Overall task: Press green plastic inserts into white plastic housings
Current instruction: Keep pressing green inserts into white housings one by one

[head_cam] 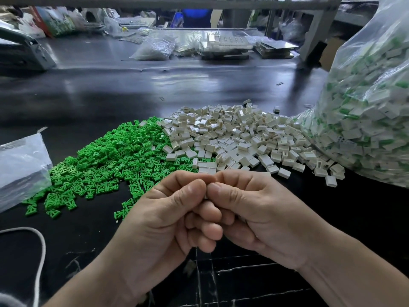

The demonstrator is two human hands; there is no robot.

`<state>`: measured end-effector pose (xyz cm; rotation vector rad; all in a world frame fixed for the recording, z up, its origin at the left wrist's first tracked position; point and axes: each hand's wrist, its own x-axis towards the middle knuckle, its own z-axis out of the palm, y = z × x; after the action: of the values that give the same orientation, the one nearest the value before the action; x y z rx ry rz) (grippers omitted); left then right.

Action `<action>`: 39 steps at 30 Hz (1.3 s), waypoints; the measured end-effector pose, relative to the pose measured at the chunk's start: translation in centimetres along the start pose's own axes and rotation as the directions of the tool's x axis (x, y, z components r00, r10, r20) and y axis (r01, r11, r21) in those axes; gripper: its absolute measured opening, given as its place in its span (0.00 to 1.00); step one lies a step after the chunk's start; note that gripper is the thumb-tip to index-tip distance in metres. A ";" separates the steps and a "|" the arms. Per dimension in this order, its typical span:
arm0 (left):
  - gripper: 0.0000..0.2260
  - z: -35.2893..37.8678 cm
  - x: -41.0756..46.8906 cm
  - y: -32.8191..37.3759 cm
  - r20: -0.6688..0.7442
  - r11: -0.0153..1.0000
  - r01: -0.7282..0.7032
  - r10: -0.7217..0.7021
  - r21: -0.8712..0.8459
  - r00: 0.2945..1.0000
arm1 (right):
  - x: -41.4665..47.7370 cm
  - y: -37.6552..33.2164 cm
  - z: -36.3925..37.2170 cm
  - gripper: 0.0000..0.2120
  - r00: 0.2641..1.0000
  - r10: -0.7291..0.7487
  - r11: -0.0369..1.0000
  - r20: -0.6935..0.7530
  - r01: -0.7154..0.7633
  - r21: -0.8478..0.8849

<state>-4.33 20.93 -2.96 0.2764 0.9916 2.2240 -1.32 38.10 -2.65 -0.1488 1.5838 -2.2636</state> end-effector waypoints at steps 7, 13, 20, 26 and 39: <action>0.16 0.0 0.0 0.0 -0.024 0.998 -0.027 0.028 0.054 0.999 | 0.1 0.1 0.0 0.12 1.000 0.006 1.000 -0.008 -0.006 0.016; 0.13 0.2 0.1 -0.3 -0.012 0.997 -0.073 0.073 0.029 0.997 | 0.2 0.3 0.1 0.23 1.000 0.001 0.999 0.003 -0.002 0.036; 0.09 0.0 0.1 0.2 -0.056 0.974 -0.106 0.120 0.203 0.991 | 0.6 0.7 -0.7 0.14 1.000 0.000 0.994 0.030 -0.003 0.110; 0.07 -1.3 -0.1 1.5 -0.264 0.822 -0.147 0.338 0.549 0.903 | 0.6 -0.7 -2.6 0.09 0.955 -0.224 0.811 0.194 0.072 0.581; 0.16 -2.5 -0.9 1.7 -0.191 -0.487 0.389 0.407 0.782 0.893 | -0.5 -1.4 -3.7 0.08 0.938 -0.070 0.182 -0.338 -0.321 -0.929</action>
<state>-5.59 18.10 -3.40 0.4711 3.1658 0.2728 -2.33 41.96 -2.61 0.0387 2.8787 -0.7193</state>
